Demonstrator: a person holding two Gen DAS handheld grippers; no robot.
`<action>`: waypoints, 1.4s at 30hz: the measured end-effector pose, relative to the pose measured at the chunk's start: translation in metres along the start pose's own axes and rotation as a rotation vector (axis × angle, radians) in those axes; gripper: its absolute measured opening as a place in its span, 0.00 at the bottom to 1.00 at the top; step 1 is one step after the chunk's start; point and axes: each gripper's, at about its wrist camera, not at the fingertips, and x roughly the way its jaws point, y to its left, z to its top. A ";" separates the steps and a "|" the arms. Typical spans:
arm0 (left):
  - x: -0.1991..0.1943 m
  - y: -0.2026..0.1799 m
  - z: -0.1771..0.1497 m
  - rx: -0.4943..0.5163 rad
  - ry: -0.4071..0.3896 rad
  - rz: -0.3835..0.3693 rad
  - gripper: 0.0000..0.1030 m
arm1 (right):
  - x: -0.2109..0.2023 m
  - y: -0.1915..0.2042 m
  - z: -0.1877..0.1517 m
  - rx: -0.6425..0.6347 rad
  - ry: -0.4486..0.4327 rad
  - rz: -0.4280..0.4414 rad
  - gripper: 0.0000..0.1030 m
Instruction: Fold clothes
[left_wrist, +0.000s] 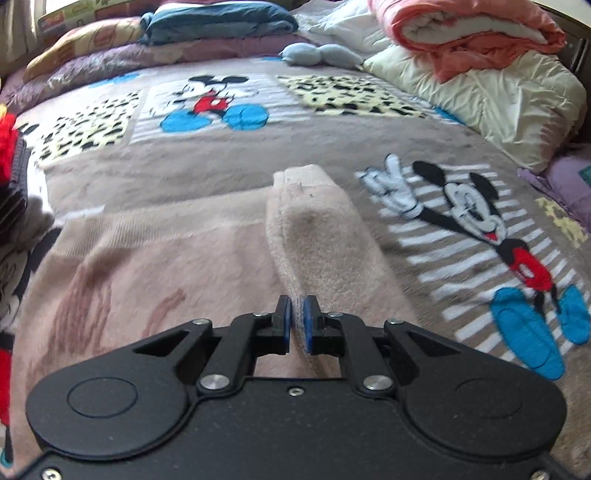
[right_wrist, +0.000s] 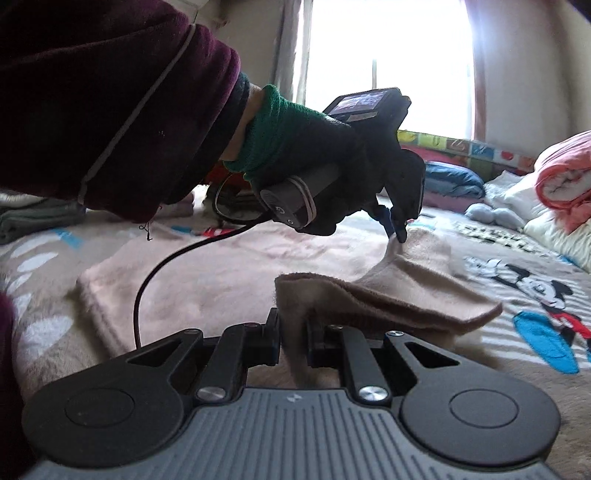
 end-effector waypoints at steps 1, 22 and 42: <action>0.001 0.004 -0.003 -0.014 -0.004 -0.003 0.06 | 0.001 0.001 0.000 -0.003 0.005 0.006 0.14; 0.003 0.033 -0.034 -0.119 -0.069 -0.011 0.05 | 0.004 0.010 -0.005 -0.019 0.046 0.092 0.14; -0.152 0.032 -0.116 -0.189 -0.262 -0.082 0.44 | -0.040 0.012 0.000 -0.068 0.032 0.163 0.36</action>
